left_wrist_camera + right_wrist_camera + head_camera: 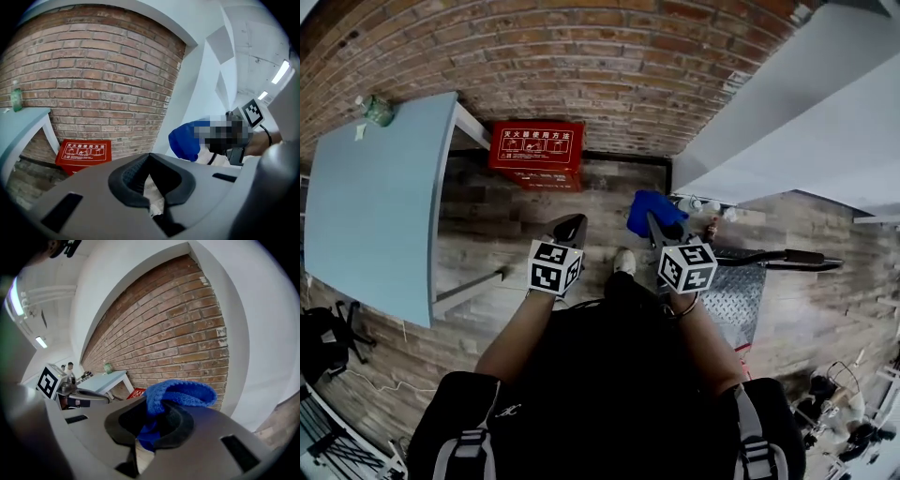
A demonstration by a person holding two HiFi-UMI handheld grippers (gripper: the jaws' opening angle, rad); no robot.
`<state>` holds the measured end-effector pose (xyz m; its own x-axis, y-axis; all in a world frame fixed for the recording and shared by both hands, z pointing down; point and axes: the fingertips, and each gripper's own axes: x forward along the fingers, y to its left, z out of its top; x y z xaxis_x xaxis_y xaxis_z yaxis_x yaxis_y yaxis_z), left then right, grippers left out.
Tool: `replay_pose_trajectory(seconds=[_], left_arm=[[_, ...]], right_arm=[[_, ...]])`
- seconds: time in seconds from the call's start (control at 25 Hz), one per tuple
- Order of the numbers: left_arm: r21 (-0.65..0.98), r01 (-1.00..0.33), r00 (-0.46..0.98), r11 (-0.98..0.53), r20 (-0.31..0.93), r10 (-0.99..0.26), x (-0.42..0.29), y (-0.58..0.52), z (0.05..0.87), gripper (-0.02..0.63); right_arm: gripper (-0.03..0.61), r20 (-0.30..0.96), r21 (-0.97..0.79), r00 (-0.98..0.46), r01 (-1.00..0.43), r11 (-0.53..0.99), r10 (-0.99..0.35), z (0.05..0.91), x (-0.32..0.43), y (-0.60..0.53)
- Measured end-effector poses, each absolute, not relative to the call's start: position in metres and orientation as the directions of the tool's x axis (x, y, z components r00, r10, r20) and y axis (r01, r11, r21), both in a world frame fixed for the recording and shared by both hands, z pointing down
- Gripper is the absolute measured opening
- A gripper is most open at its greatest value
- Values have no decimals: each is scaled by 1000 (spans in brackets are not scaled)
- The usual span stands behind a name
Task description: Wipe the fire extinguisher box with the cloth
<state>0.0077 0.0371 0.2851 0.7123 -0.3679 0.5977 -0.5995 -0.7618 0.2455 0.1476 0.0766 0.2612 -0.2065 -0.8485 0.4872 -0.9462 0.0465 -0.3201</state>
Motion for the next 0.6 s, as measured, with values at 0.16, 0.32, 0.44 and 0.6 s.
replay_pose_trajectory(seconds=[0.16, 0.32, 0.44, 0.6], left_arm=[[246, -640, 685, -728, 612, -396, 35, 21, 297, -6], [249, -697, 647, -672, 623, -440, 45, 5, 309, -6], [243, -719, 627, -651, 632, -455, 46, -4, 314, -6], [232, -726, 612, -647, 646, -455, 41, -19, 326, -6]], right_arm=[[43, 487, -327, -272, -938, 115, -830, 270, 177, 51], [43, 491, -338, -360, -918, 208, -794, 285, 183, 19], [43, 483, -342, -417, -899, 272, -770, 296, 178, -5], [43, 472, -375, -456, -878, 296, -755, 319, 171, -41]])
